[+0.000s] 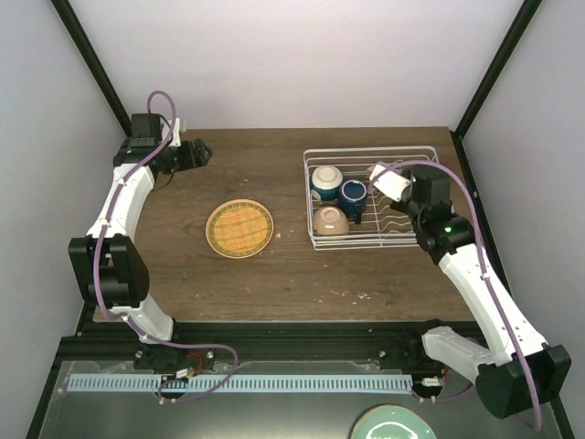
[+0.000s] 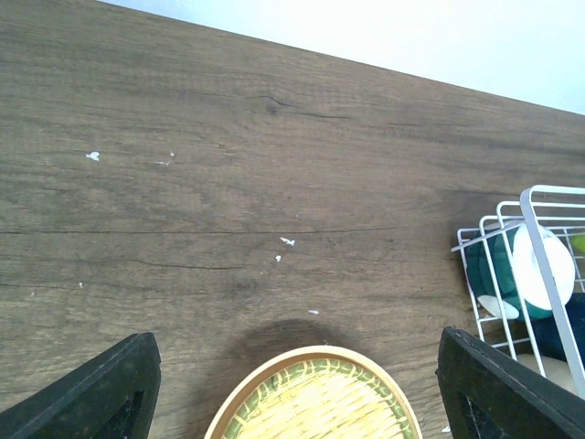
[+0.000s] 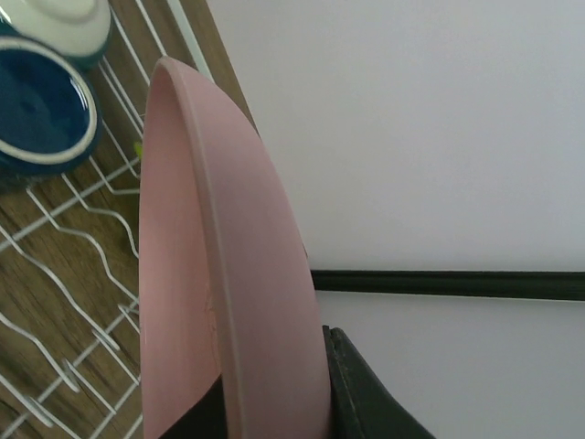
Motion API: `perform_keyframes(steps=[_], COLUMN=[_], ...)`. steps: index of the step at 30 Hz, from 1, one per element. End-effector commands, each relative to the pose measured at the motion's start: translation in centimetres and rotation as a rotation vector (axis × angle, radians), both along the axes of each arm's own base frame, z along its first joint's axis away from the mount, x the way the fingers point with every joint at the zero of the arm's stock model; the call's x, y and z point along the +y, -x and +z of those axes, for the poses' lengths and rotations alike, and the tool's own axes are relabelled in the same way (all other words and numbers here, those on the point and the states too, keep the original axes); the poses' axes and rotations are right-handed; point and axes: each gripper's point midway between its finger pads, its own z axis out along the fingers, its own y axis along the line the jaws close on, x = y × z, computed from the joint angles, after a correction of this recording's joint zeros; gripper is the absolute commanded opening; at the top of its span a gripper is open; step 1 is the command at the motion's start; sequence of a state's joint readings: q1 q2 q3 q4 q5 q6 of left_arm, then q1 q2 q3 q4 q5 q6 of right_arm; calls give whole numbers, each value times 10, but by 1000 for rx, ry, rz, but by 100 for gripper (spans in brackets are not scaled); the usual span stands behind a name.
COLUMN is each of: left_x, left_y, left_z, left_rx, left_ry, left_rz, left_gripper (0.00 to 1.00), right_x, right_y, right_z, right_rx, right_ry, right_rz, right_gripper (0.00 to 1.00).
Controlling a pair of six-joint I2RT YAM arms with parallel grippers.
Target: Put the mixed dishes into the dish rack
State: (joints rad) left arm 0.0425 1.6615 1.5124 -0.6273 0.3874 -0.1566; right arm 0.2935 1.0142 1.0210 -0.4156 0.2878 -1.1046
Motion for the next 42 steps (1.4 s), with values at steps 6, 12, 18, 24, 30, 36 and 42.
perform_keyframes(steps=[6,12,18,24,30,36,42], left_x=[0,1,2,4,5,7,8], left_y=[-2,-2,-1,-1,0,1,3], left_z=[8,6,5,6,6,6,6], left_rx=[-31,-28,-24,-23,-19,-15,-13], left_ry=[8,0,-3,-8,-12,-17,-19], left_rz=[-3,1,7,15,23,33,37], left_gripper=[85,85,85,85,85,85,85], right_x=[-20,-17,-12,-5,3,9,13], right_y=[-14,-20,-26,-32,-37,-41,-44], right_z=[5,-4,-9,-18,-39,-58,-77], right_rx=[-100,-107,-167,-178,-149,-124,-109], right_ry=[188,263,352,386,393,383,375], right_rz=[-41,-3,42,82,132,166,182], right_gripper=[1,1,1,1,1,1,1])
